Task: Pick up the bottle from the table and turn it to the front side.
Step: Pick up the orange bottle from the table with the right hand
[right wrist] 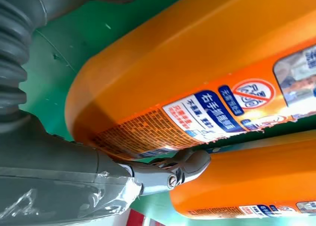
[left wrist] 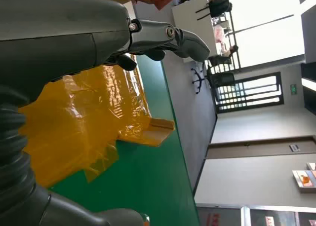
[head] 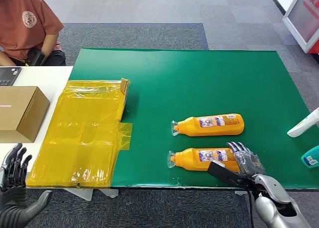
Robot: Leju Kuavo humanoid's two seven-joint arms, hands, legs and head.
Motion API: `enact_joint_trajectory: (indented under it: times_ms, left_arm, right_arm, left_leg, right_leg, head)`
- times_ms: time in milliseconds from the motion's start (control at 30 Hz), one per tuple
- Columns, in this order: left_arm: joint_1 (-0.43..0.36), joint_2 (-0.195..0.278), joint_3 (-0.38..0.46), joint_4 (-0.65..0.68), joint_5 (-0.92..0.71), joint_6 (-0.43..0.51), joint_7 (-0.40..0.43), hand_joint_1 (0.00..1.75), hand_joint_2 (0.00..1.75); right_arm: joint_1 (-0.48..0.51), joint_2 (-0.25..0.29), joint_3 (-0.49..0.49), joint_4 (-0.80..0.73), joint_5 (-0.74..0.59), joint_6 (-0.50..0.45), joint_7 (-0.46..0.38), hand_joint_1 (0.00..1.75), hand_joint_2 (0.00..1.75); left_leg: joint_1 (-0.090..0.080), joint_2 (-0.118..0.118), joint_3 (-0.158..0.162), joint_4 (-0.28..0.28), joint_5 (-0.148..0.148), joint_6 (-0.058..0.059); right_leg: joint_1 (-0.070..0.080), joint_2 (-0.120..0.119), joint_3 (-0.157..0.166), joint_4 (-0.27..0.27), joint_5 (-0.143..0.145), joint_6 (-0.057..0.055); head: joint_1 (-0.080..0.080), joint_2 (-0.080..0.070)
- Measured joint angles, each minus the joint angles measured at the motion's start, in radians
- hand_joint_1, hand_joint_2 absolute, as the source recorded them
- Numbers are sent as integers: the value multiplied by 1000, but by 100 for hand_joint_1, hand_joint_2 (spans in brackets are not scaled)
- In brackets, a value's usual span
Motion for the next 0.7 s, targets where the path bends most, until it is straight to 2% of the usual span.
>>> enact_joint_trajectory:
  times_ms: [167,300,700]
  left_arm:
    - [0,4,-4,0,1,1,1,0,175]
    - [0,5,-8,1,3,3,3,0,175]
    - [-1,13,-10,2,8,12,10,0,175]
  right_arm:
    - [-17,4,8,19,5,-1,-1,1,175]
    - [-30,6,16,32,7,-1,-1,173,175]
    - [-50,7,31,53,16,-4,-1,175,175]
  left_leg:
    - [0,0,0,0,0,0]
    - [0,0,0,0,0,0]
    - [0,0,1,0,0,0]
  right_leg:
    - [0,0,0,0,0,0]
    - [0,0,0,0,0,0]
    - [0,0,1,0,0,0]
  head:
    - [0,0]
    - [0,0]
    - [0,0]
